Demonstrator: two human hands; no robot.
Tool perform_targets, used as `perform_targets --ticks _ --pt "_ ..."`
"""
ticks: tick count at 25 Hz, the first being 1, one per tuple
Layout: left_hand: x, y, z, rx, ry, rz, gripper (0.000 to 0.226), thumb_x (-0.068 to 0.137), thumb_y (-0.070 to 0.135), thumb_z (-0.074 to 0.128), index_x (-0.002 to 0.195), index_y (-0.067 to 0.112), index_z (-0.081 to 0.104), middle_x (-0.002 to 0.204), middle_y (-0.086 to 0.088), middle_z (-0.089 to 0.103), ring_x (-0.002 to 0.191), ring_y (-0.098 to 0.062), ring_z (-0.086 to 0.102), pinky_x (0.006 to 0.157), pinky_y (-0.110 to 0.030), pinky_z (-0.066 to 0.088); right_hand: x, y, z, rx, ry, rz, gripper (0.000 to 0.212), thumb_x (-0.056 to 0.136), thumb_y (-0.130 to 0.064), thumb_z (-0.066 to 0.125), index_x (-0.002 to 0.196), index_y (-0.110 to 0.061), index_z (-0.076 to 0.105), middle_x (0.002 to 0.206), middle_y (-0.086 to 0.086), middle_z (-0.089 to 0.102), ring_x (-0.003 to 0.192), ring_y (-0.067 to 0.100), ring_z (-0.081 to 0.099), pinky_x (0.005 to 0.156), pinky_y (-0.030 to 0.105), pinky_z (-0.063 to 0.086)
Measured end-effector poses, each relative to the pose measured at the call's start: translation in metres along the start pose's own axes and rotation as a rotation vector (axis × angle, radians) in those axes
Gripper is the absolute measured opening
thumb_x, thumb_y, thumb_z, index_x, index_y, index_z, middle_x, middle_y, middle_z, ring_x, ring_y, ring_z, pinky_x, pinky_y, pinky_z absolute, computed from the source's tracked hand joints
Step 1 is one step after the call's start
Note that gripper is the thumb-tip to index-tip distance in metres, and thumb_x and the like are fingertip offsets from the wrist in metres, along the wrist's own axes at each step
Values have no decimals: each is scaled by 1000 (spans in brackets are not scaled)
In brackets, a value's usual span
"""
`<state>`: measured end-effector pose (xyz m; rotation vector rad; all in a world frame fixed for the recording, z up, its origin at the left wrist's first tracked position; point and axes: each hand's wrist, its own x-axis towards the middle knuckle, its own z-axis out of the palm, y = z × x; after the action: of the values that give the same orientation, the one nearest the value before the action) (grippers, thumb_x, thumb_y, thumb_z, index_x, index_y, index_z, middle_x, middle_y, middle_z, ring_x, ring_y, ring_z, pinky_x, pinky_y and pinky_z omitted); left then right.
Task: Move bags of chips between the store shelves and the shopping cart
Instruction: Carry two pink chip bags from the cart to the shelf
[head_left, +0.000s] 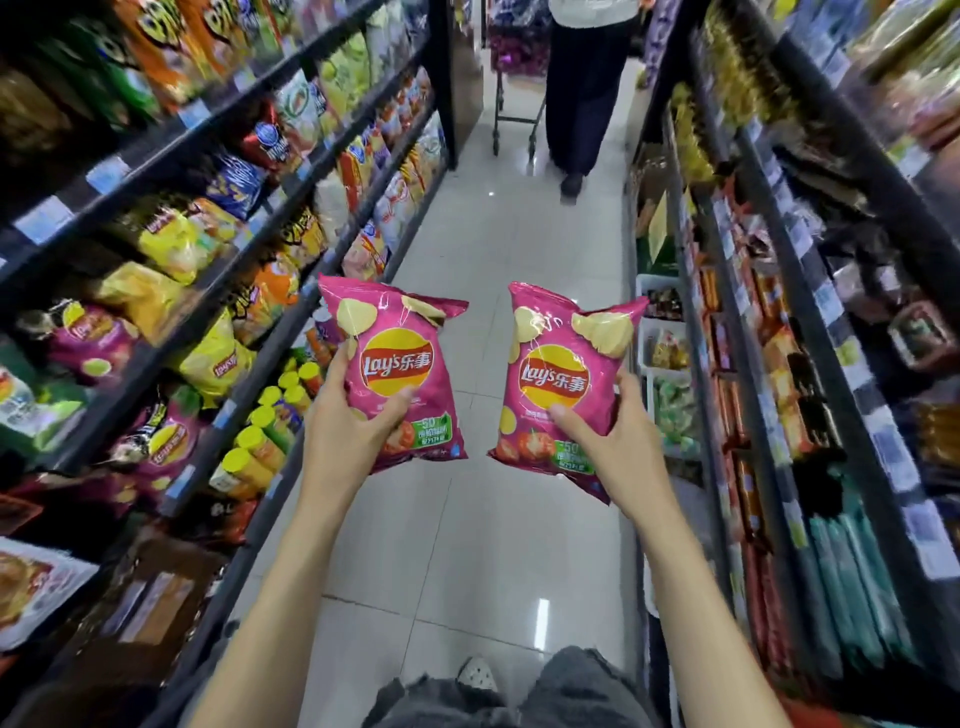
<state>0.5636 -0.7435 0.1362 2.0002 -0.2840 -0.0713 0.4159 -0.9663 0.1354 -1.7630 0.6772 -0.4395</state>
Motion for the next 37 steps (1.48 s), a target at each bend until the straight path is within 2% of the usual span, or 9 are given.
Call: perform_targets --ticks 6,11,16,20,24,27,30,34,37 --pt "120 6 5 89 172 -46 91 74 58 76 149 31 34 126 6 63 108 -11 64 94 -42 55 155 -28 58 28 -185 -58 61 82 -40 76 130 -26 42 120 -8 63 102 9 66 76 23 58" --pt "220 31 -2 142 381 -55 83 83 42 74 152 26 31 129 5 59 103 -5 61 73 -6 45 282 -69 105 21 -347 -164 59 81 -41 76 127 -32 40 116 -13 59 97 5 63 69 15 52" --pt "304 60 -31 240 581 1 81 84 45 73 152 30 30 124 11 61 103 2 60 81 -9 44 397 -127 157 21 -525 -352 64 81 -44 76 132 -34 39 118 -13 58 102 6 62 66 11 52" --pt "351 84 -74 258 712 47 79 86 40 72 152 30 29 120 12 64 96 6 63 82 -12 48 455 -187 218 59 -663 -517 70 80 -45 77 137 -33 38 120 -13 59 105 6 63 83 27 59" --pt "384 108 -130 221 816 110 76 86 38 73 149 31 32 121 16 61 101 10 61 89 -13 49 483 -261 273 124 -735 -640 69 82 -41 76 138 -31 36 102 -34 48 94 -4 57 86 20 51" --pt "411 132 -186 162 872 136 76 84 44 73 147 35 32 125 15 61 107 0 63 93 -33 54 500 -329 317 211 -782 -738 60 84 -42 75 131 -39 38 104 -35 51 93 -14 57 84 10 46" --pt "438 156 -246 108 903 208 74 83 37 74 146 32 34 122 14 63 104 4 64 83 -18 54 508 -398 365 342 -790 -842 58 85 -35 75 124 -41 33 104 -36 52 87 -28 53 71 -2 41" --pt "471 195 -322 45 920 290 63 70 43 78 125 43 47 105 22 70 94 1 69 68 -22 58 509 -484 424 483 -780 -968 54 86 -35 74 127 -29 40 106 -33 53 90 -25 54 75 -1 41" --pt "490 210 -384 33 952 349 75 68 41 84 133 36 47 118 11 69 102 -8 69 78 -35 59 504 -540 474 584 -807 -1017 54 85 -36 75 127 -28 42 106 -32 56 91 -24 55 81 2 42"
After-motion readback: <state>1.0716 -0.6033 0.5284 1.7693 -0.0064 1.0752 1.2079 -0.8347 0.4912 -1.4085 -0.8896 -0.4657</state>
